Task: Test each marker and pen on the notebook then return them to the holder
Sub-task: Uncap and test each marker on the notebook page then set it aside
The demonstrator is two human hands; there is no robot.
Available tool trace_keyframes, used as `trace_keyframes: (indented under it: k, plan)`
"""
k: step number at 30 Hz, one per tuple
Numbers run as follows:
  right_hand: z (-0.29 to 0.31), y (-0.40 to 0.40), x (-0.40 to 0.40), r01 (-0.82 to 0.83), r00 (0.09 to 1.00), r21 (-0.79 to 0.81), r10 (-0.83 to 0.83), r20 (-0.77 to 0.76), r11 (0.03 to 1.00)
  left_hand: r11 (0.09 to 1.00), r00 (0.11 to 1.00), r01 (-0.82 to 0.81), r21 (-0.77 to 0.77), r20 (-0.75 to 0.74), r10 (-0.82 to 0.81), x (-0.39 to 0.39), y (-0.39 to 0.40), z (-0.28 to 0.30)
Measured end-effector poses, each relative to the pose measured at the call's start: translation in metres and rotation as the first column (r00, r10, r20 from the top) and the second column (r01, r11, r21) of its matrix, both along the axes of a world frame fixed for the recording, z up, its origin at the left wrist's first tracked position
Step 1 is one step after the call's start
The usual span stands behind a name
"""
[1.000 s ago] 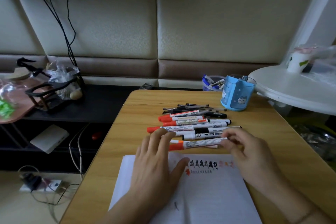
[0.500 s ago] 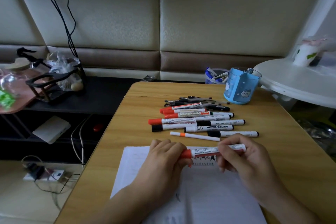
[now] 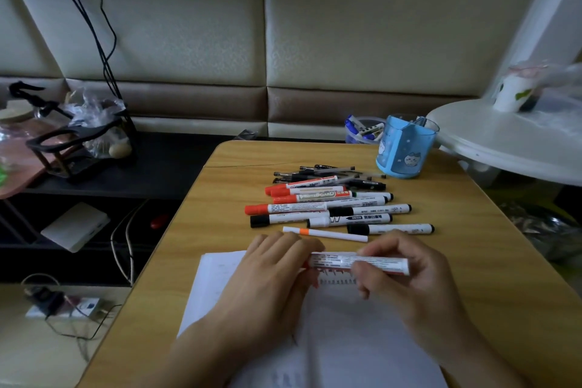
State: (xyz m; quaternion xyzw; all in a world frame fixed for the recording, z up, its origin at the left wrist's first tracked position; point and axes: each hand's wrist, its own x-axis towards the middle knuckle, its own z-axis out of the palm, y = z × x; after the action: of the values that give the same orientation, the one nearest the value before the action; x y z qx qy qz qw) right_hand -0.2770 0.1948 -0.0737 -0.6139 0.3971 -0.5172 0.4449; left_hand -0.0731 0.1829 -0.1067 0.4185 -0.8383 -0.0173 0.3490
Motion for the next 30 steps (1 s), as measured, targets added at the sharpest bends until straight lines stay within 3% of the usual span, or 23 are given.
trace_keyframes:
  k: [9,21,30]
  plan:
    - [-0.014,-0.002,0.008,-0.104,0.994,0.046,0.105,-0.014,0.994,0.997,0.99,0.076,-0.021,0.121,-0.073,-0.008,0.002,0.002]
    - [-0.023,-0.002,0.003,-0.222,0.973,0.103,0.227,-0.039,0.969,0.971,0.97,0.205,0.127,0.11,-0.219,0.004,0.006,0.001]
    - [-0.02,-0.001,-0.004,-0.274,0.952,0.043,0.277,-0.127,0.961,0.964,0.964,0.232,0.128,0.105,-0.245,0.008,0.01,0.0]
